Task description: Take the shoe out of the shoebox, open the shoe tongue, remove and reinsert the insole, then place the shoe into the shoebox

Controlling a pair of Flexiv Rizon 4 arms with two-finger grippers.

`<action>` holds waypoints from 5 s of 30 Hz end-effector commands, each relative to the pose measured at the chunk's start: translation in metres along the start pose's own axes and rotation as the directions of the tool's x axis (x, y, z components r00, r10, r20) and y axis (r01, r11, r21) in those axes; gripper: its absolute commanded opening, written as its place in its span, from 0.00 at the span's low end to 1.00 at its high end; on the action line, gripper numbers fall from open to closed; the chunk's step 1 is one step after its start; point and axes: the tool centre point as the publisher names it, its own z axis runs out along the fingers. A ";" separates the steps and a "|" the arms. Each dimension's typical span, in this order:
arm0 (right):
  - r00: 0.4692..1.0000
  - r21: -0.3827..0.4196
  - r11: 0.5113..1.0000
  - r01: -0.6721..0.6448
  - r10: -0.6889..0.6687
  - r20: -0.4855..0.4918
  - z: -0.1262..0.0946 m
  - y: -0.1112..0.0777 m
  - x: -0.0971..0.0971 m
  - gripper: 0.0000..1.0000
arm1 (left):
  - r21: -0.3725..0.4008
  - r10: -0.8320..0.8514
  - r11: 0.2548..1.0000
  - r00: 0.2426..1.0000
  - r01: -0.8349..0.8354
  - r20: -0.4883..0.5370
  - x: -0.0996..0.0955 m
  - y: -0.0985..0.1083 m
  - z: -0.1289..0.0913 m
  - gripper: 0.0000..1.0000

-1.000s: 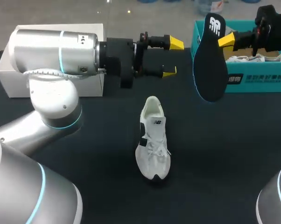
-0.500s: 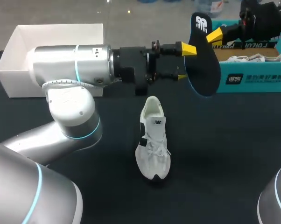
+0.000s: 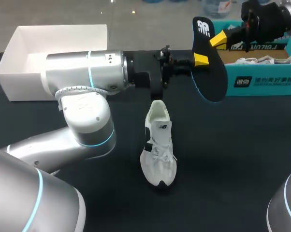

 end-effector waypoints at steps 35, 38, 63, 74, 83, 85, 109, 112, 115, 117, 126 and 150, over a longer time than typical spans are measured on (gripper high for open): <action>0.996 -0.490 0.867 0.088 -0.061 0.069 -0.040 -0.074 0.006 1.00 | 0.083 -0.155 0.985 0.988 0.153 0.018 -0.012 -0.005 -0.038 0.00; 0.996 -0.490 0.867 0.088 -0.061 0.069 -0.040 -0.074 0.006 1.00 | 0.095 -0.154 0.984 0.988 0.152 0.012 -0.013 -0.006 -0.039 0.00; 0.999 -0.484 0.874 0.037 -0.043 -0.001 -0.039 -0.073 0.008 1.00 | 0.095 -0.154 0.984 0.988 0.152 0.012 -0.013 -0.006 -0.039 0.00; 0.997 -0.409 0.909 -0.073 0.060 -0.046 -0.032 -0.071 0.005 1.00 | 0.095 -0.154 0.984 0.988 0.152 0.012 -0.013 -0.006 -0.039 0.00; 0.997 -0.409 0.909 -0.073 0.060 -0.046 -0.032 -0.071 0.005 1.00 | 0.060 -0.549 0.832 0.834 0.551 -0.045 -0.027 -0.007 -0.036 0.00; 0.997 -0.409 0.909 -0.073 0.060 -0.046 -0.032 -0.071 0.005 1.00 | 0.001 -0.692 0.719 0.715 0.695 -0.100 -0.032 -0.006 -0.036 0.00; 0.997 -0.409 0.909 -0.073 0.060 -0.046 -0.032 -0.071 0.005 1.00 | -0.161 -0.988 -0.070 -0.091 0.985 -0.124 -0.026 -0.006 -0.042 0.00; 0.997 -0.409 0.909 -0.073 0.060 -0.046 -0.032 -0.071 0.005 1.00 | -0.161 -0.988 -0.070 -0.091 0.985 -0.124 -0.026 -0.006 -0.042 0.00; 0.997 -0.409 0.909 -0.073 0.060 -0.046 -0.032 -0.071 0.005 1.00 | -0.161 -0.988 -0.070 -0.091 0.985 -0.124 -0.026 -0.006 -0.042 0.00; 0.997 -0.409 0.909 -0.073 0.060 -0.046 -0.032 -0.071 0.005 1.00 | -0.161 -0.988 -0.070 -0.091 0.985 -0.124 -0.026 -0.006 -0.042 0.00; 0.997 -0.409 0.909 -0.073 0.060 -0.046 -0.032 -0.071 0.005 1.00 | -0.160 -0.871 -0.474 -0.488 0.866 -0.063 -0.023 -0.006 -0.045 0.00; 0.997 -0.409 0.909 -0.073 0.060 -0.046 -0.032 -0.071 0.005 1.00 | -0.034 -0.349 -0.936 -0.935 0.352 -0.057 -0.015 -0.014 -0.053 0.00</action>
